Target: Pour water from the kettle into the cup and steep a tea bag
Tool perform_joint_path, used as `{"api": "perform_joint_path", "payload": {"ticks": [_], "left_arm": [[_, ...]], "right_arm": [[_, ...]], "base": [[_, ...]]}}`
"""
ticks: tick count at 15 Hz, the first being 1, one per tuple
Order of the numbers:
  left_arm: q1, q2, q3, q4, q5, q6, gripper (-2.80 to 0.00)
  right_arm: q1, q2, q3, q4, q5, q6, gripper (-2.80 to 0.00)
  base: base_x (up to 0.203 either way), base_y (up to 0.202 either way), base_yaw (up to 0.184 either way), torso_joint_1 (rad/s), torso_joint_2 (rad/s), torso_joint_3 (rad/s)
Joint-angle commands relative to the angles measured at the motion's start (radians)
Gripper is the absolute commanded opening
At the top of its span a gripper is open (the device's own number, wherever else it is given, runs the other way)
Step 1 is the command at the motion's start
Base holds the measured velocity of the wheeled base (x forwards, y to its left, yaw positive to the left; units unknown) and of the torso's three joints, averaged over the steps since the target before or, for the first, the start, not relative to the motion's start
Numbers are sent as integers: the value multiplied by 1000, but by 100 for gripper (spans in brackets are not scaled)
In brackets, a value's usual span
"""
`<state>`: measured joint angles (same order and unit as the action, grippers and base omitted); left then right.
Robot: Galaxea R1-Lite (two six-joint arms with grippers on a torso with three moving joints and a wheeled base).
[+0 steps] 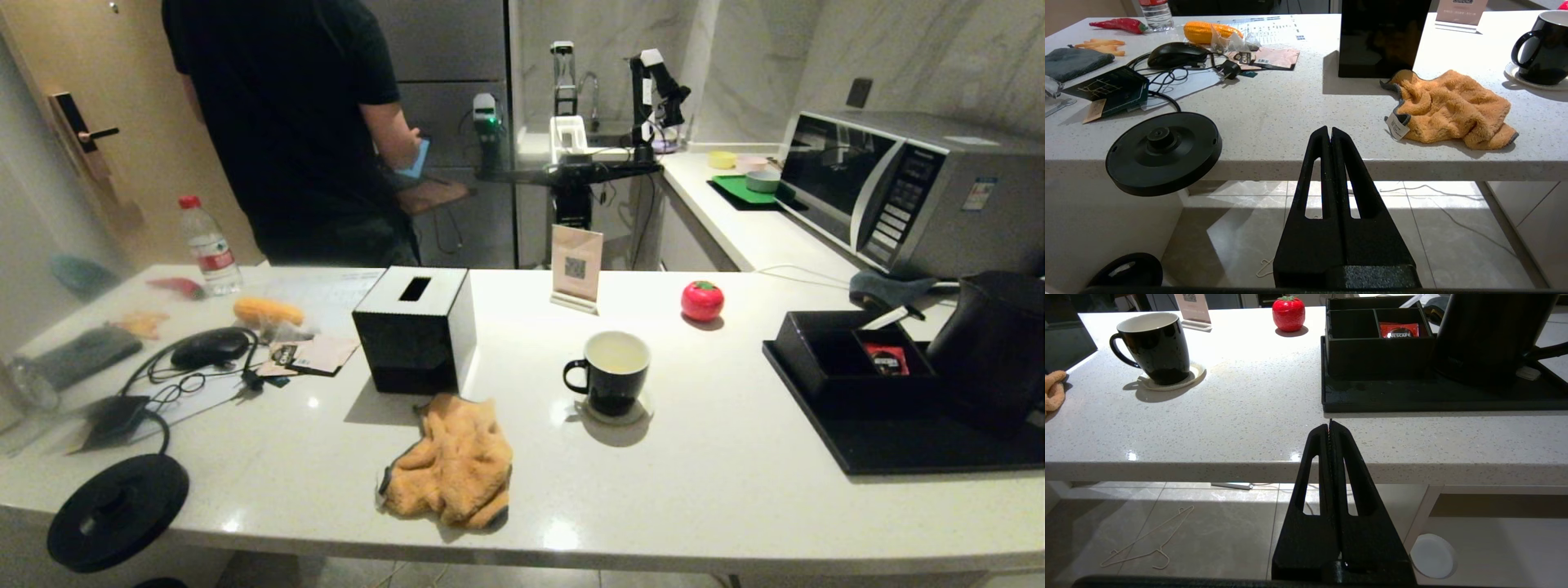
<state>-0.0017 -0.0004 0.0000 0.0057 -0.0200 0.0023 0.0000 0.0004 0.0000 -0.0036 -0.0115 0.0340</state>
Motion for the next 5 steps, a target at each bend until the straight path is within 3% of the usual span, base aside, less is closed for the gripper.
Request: {"api": "perform_joint_path", "payload": {"ticks": [1, 5], "left_arm": [[0, 0, 0, 0, -1, 1, -280], [0, 0, 0, 0, 0, 1, -280]], "right_arm": [[0, 0, 0, 0, 1, 1, -280], [0, 0, 0, 0, 1, 1, -280]], "base": [[0, 0, 0, 0, 0, 0], [0, 0, 0, 0, 0, 0]]}}
